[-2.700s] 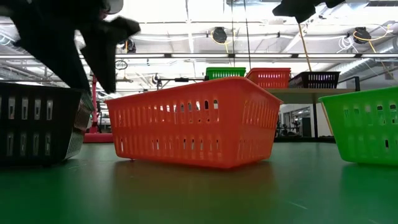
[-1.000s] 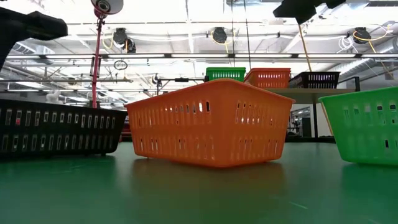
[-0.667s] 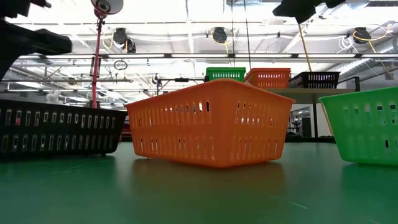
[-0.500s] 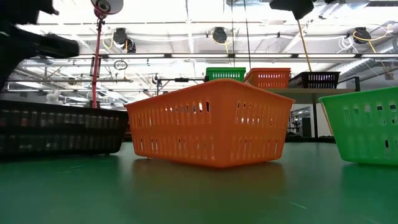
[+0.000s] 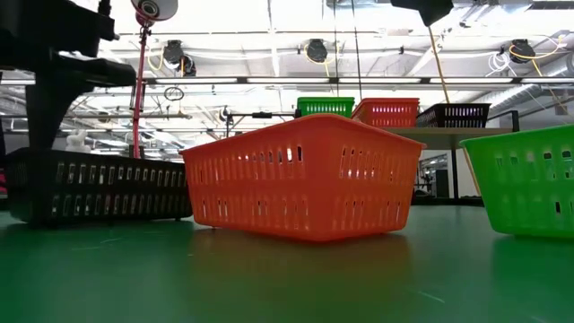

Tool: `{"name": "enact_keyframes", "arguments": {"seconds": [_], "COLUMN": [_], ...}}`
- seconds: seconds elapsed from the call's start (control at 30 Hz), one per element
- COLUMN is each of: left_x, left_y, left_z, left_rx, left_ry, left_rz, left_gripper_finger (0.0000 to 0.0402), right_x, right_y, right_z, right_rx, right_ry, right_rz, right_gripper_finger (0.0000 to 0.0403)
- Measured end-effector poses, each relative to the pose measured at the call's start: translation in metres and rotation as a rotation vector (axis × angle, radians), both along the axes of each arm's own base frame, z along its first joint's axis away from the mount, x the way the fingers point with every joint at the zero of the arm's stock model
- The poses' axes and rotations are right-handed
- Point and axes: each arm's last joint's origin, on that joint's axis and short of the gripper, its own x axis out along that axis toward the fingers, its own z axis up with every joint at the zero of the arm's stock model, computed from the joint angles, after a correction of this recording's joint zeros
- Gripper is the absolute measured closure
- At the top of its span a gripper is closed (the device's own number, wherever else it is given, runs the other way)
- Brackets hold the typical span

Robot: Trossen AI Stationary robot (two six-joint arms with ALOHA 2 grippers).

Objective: Stack baskets on shelf by color
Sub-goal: Stack the left black basket on top of the black basket on the shelf

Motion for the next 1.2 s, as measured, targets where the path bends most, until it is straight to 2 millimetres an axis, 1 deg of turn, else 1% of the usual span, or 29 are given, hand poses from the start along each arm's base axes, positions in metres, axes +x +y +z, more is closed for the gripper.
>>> {"name": "enact_keyframes", "arguments": {"seconds": [0.1,0.17,0.27,0.4,0.47,0.53,0.67,0.77,0.87,0.97,1.03,1.1,1.2], "left_x": [0.001,0.002,0.002,-0.002,-0.003,-0.002,-0.002,0.001,0.009,0.022,0.032,0.041,0.055], "left_y": [0.002,0.003,0.005,0.010,0.012,0.013,0.014,0.016,0.021,0.027,0.032,0.039,0.049], "left_z": [0.000,0.000,-0.002,-0.010,-0.011,-0.009,0.007,0.025,0.046,0.063,0.072,0.078,0.084], "left_rx": [0.000,-0.001,-0.002,-0.003,0.002,0.019,0.096,0.180,0.251,0.299,0.311,0.314,0.323], "left_ry": [-0.001,0.001,0.006,0.049,0.054,0.052,0.055,0.036,-0.032,-0.135,-0.193,-0.240,-0.313], "left_rz": [0.007,0.000,0.001,0.018,0.029,0.052,0.083,0.103,0.126,0.125,0.112,0.103,0.089], "left_gripper_finger": [0.0264,0.0270,0.0300,0.0355,0.0383,0.0389,0.0384,0.0392,0.0392,0.0388,0.0393,0.0394,0.0388], "right_x": [0.000,0.000,0.000,0.004,0.008,0.014,0.030,0.043,0.061,0.084,0.100,0.114,0.130], "right_y": [0.000,0.002,0.005,0.010,0.012,0.014,0.019,0.023,0.029,0.037,0.043,0.050,0.055], "right_z": [0.000,0.001,0.005,0.012,0.012,0.012,0.007,0.003,-0.002,-0.005,-0.007,-0.010,-0.015], "right_rx": [0.000,0.003,0.021,0.040,0.034,0.026,0.001,-0.031,-0.052,-0.068,-0.097,-0.135,-0.184], "right_ry": [0.000,-0.008,-0.053,-0.135,-0.171,-0.202,-0.257,-0.315,-0.329,-0.300,-0.257,-0.209,-0.142], "right_rz": [0.001,0.007,0.020,0.024,-0.007,-0.048,-0.107,-0.163,-0.193,-0.197,-0.189,-0.179,-0.171], "right_gripper_finger": [0.0261,0.0261,0.0261,0.0261,0.0261,0.0261,0.0261,0.0261,0.0261,0.0261,0.0261,0.0261,0.0261]}}
